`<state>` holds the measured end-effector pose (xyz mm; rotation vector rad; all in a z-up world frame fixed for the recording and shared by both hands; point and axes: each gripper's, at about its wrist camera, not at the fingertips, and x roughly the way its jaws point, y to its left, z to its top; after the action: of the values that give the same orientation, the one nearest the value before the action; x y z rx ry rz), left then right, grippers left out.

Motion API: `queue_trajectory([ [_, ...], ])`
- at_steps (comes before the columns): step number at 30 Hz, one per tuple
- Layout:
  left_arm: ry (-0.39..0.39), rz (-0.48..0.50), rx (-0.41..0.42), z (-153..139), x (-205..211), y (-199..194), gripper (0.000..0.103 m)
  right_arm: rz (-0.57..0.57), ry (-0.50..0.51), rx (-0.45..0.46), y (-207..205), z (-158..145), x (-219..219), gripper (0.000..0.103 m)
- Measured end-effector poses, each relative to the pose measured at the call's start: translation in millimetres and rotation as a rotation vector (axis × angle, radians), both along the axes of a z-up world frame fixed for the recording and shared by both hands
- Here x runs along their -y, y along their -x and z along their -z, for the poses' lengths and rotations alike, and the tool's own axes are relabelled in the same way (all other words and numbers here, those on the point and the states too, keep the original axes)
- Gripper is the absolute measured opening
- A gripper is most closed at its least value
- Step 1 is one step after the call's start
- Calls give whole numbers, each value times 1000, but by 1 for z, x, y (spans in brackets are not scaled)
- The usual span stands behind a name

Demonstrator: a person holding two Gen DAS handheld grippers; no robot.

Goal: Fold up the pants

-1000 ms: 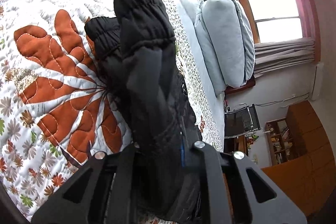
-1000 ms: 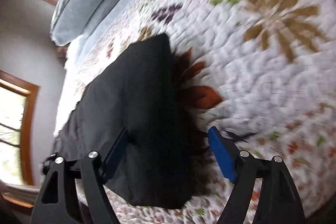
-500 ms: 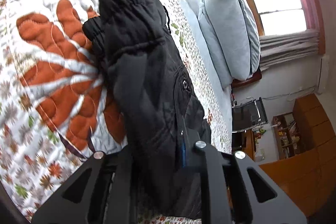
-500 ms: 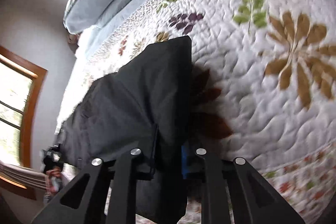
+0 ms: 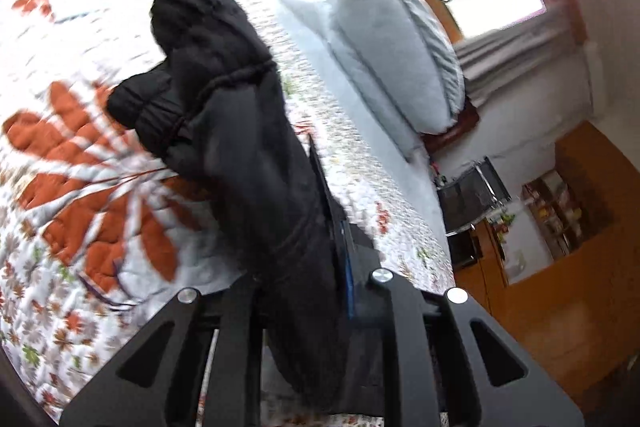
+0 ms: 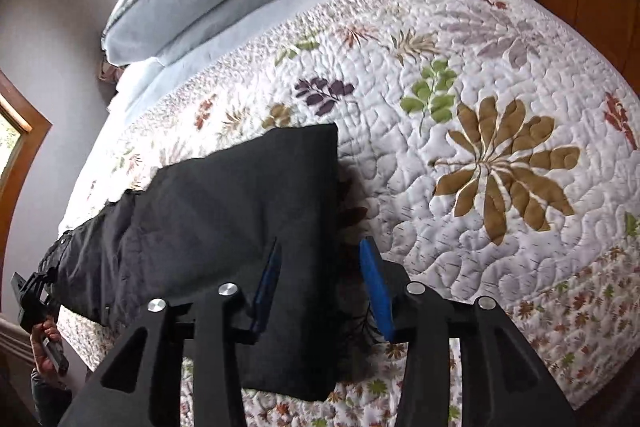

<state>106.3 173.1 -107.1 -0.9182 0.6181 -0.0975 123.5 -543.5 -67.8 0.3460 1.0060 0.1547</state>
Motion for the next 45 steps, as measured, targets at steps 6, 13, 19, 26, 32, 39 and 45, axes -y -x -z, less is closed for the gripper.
queue_trajectory([
  [6, -125, 146, 121, -46, 60, -11, 19, -49, -30, 43, 4, -18, -12, 43],
  [13, -234, 360, 184, -69, 152, -30, 20, -89, -136, 63, 3, -25, -26, 43],
  [19, -295, 502, 149, -42, 226, -51, 20, -137, -285, 65, -3, -28, -39, 46],
  [26, -432, 655, 31, 12, 290, -61, 20, -165, -569, -9, -35, -7, -62, 83],
  [32, -492, 685, 24, 19, 304, -61, 21, -164, -692, -164, -77, 31, -94, 91],
  [39, -517, 702, 23, 16, 313, -59, 26, -267, -636, -208, -102, 32, -147, 74],
  [45, -493, 636, 38, -7, 293, -42, 68, -317, -509, -231, -104, 32, -173, 32],
])
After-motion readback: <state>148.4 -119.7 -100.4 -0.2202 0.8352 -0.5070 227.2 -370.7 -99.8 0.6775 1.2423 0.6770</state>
